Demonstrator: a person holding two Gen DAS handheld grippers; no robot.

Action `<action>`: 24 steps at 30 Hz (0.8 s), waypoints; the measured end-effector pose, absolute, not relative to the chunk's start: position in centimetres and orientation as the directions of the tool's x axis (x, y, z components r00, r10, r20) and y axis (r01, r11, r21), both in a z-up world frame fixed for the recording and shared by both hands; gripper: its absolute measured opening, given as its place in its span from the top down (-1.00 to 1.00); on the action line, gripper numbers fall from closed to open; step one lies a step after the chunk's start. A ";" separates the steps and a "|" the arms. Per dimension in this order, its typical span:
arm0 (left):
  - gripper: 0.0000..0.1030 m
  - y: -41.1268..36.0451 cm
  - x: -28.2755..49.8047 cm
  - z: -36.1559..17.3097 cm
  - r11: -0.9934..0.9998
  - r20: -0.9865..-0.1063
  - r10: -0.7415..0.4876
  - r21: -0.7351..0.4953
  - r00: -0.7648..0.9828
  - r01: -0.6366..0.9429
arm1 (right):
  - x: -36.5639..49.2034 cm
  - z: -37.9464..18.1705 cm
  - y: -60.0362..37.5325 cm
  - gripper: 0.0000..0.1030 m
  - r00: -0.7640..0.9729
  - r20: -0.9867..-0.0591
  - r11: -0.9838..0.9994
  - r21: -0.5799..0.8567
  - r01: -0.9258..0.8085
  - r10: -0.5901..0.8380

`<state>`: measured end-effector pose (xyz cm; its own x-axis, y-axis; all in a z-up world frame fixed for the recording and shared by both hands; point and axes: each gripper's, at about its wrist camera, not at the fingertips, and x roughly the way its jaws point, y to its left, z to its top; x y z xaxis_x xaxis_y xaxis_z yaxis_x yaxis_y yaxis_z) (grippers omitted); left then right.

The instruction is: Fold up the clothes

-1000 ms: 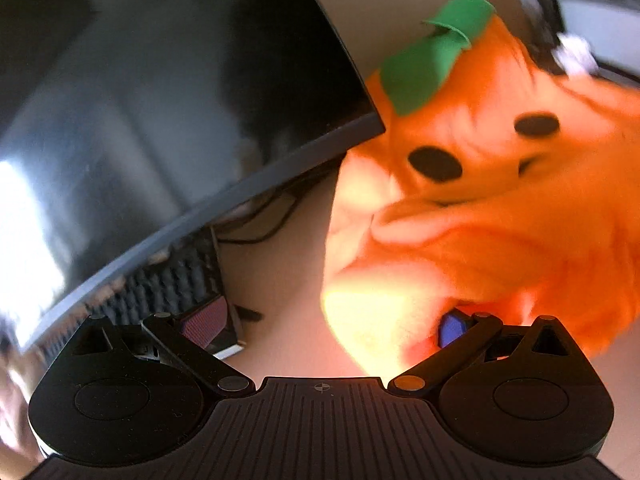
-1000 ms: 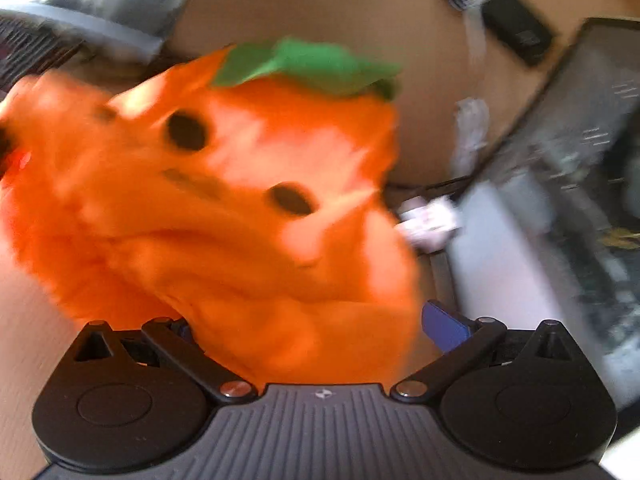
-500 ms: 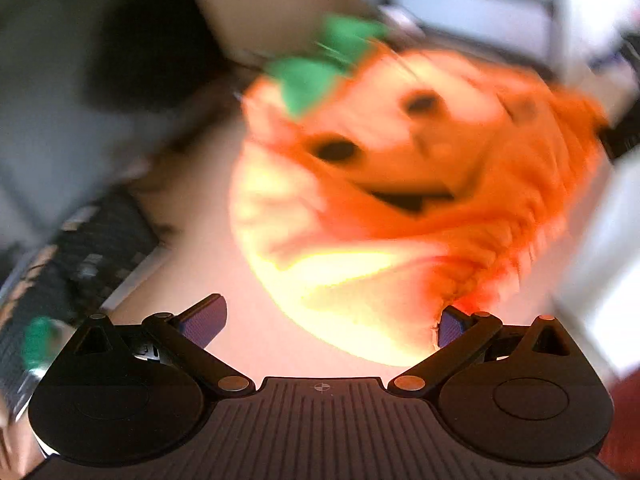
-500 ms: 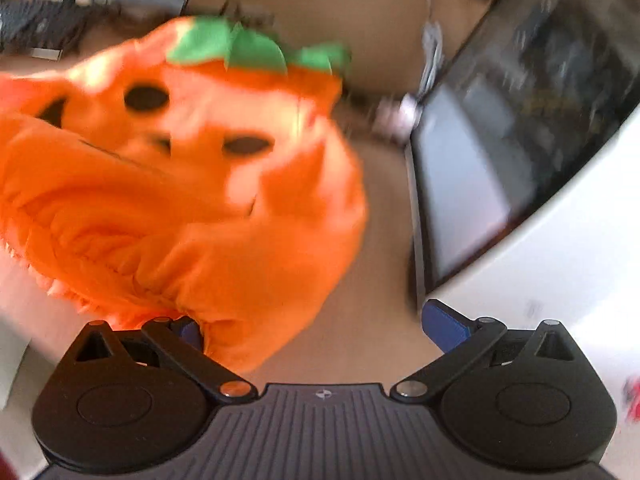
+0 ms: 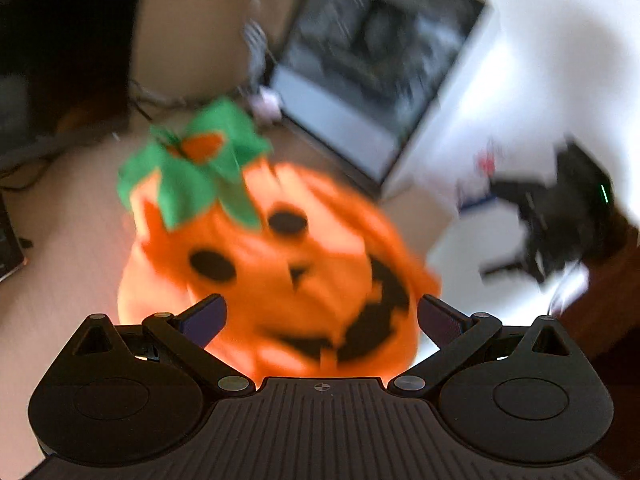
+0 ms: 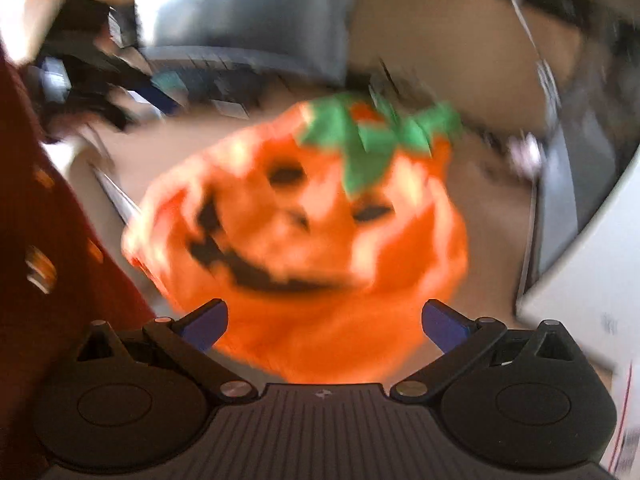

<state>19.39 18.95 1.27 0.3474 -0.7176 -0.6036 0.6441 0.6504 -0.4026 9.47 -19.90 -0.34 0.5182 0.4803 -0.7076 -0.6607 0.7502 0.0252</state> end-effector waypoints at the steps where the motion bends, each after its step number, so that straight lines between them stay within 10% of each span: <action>1: -1.00 19.0 19.8 1.3 0.654 -0.584 -0.726 -0.425 0.362 0.626 | 10.1 0.3 -19.9 -1.00 0.534 -0.666 0.745 0.050 -0.665 0.521; 13: -1.00 14.3 23.4 -10.8 0.791 -0.698 -0.609 -0.499 0.378 0.353 | 20.7 -13.5 -14.7 -1.00 0.466 -0.776 0.887 0.252 -0.388 0.425; 24: -1.00 15.4 20.2 -13.1 0.823 -0.708 -0.563 -0.437 0.426 0.362 | 14.7 -15.0 -13.8 -1.00 0.562 -0.768 0.907 0.055 -0.418 0.306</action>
<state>20.23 15.42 -13.11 0.4264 -0.5634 -0.7077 0.3621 0.8232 -0.4372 14.68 -13.79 -14.98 0.5622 0.3058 -0.7684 -0.4183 0.9067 0.0548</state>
